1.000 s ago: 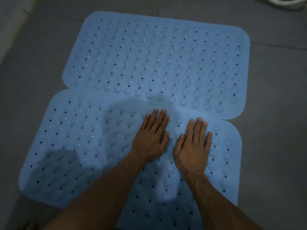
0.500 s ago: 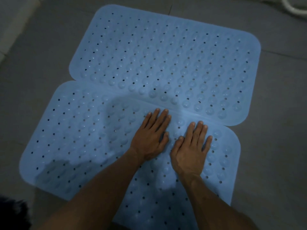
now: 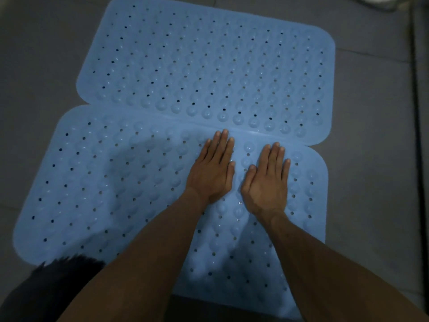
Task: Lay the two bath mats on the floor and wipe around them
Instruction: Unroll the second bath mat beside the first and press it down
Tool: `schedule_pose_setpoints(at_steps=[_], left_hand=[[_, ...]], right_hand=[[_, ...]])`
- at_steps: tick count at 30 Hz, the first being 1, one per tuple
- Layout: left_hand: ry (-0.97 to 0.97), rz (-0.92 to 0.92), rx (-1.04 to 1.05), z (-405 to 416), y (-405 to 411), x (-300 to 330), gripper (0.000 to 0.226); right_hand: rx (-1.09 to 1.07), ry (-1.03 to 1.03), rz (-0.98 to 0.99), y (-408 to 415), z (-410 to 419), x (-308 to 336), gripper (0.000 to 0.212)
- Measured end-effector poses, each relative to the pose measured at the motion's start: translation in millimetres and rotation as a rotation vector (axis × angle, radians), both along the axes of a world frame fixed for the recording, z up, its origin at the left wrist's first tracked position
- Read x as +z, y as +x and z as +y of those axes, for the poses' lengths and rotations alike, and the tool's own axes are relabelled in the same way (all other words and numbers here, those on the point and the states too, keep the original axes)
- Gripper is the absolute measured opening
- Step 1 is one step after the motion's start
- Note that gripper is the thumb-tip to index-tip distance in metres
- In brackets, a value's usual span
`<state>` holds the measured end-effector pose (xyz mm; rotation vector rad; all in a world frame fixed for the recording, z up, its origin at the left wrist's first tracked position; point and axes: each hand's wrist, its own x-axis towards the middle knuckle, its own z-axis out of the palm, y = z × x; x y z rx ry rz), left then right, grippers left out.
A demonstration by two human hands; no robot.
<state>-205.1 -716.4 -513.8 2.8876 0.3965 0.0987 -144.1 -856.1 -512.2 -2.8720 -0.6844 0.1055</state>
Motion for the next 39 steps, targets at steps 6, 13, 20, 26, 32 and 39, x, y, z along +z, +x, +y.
schedule_pose_setpoints(at_steps=[6, 13, 20, 26, 32, 39], left_hand=[[-0.009, 0.012, -0.008, 0.2, -1.2, -1.8, 0.060], [-0.036, -0.036, -0.021, -0.2, -5.1, 3.6, 0.056], [-0.017, -0.012, 0.026, -1.0, -8.9, 6.9, 0.056], [-0.026, -0.157, -0.036, 2.6, -50.1, 15.1, 0.049], [0.047, -0.014, 0.068, 9.2, -151.4, 5.0, 0.056], [0.037, -0.011, 0.110, -0.3, -180.9, 3.4, 0.057]], right_hand=[[-0.002, -0.009, 0.000, -0.6, 1.0, 0.0, 0.066], [0.008, -0.031, -0.001, -1.4, 0.4, 1.0, 0.063], [0.027, -0.013, -0.009, -1.7, 0.2, 3.6, 0.064], [0.041, -0.018, -0.021, -0.7, -2.2, 0.3, 0.065], [0.026, -0.071, 0.050, -16.9, 3.4, 9.0, 0.065], [0.142, 0.079, 0.087, -156.4, 25.6, 4.7, 0.063]])
